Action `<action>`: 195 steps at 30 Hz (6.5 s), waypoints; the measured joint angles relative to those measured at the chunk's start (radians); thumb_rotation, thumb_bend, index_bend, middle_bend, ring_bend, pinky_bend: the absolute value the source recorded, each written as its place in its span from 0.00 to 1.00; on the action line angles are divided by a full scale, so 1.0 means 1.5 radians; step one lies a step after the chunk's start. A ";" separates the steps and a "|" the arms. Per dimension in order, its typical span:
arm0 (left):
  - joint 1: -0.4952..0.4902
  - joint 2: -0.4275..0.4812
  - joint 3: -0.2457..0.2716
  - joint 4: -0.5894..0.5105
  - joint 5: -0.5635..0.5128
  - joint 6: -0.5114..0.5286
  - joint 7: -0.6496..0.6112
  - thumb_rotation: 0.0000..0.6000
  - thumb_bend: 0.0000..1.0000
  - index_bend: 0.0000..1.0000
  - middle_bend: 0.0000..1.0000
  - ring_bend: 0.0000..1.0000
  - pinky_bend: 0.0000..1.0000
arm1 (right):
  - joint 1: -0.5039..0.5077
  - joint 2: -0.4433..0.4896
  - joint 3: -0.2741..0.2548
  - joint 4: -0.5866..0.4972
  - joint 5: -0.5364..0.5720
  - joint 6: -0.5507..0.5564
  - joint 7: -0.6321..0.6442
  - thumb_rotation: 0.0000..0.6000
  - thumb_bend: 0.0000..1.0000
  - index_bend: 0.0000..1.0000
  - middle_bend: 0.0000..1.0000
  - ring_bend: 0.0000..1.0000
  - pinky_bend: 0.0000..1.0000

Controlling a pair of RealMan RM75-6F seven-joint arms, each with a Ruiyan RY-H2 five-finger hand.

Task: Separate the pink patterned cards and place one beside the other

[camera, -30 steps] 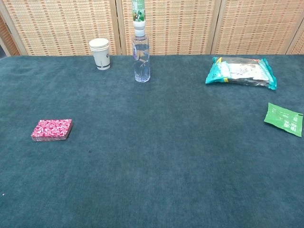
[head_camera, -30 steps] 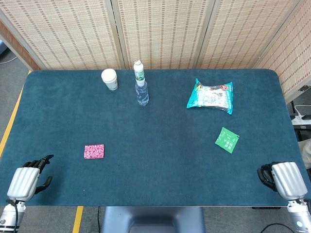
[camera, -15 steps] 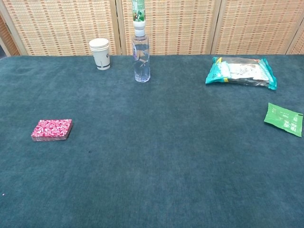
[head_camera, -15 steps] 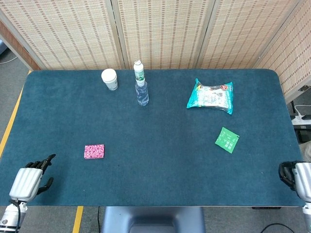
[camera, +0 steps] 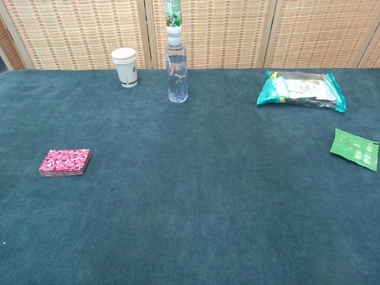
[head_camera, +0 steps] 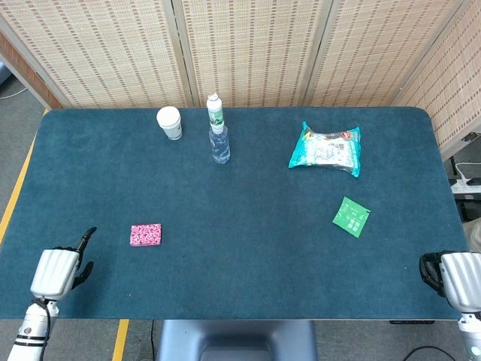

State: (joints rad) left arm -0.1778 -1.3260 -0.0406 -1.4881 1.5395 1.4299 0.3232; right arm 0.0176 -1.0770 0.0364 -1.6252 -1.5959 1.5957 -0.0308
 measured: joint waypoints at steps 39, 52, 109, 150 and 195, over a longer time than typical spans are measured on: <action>-0.179 -0.231 -0.114 -0.055 -0.414 -0.123 0.331 1.00 0.35 0.20 1.00 1.00 1.00 | 0.008 0.009 -0.007 0.011 -0.018 -0.013 0.035 1.00 0.70 1.00 0.93 0.88 0.98; -0.199 -0.261 -0.122 -0.034 -0.477 -0.104 0.340 1.00 0.35 0.21 1.00 1.00 1.00 | 0.009 0.009 -0.008 0.011 -0.019 -0.017 0.031 1.00 0.70 1.00 0.93 0.88 0.98; -0.247 -0.277 -0.127 -0.023 -0.552 -0.088 0.339 1.00 0.35 0.21 1.00 1.00 1.00 | 0.012 0.015 -0.015 0.010 -0.024 -0.028 0.034 1.00 0.70 1.00 0.93 0.88 0.98; -0.222 -0.218 -0.076 -0.074 -0.484 -0.051 0.286 1.00 0.36 0.41 1.00 1.00 1.00 | 0.014 0.015 -0.018 0.014 -0.030 -0.024 0.044 1.00 0.70 1.00 0.93 0.88 0.98; -0.142 -0.106 -0.038 -0.014 -0.395 -0.121 0.146 1.00 0.35 0.13 1.00 1.00 1.00 | 0.018 0.013 -0.021 0.013 -0.029 -0.036 0.035 1.00 0.70 1.00 0.93 0.88 0.98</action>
State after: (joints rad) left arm -0.3909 -1.4851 -0.0980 -1.5088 0.9470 1.2488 0.5416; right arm 0.0447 -1.0579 0.0050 -1.6063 -1.6400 1.5415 0.0221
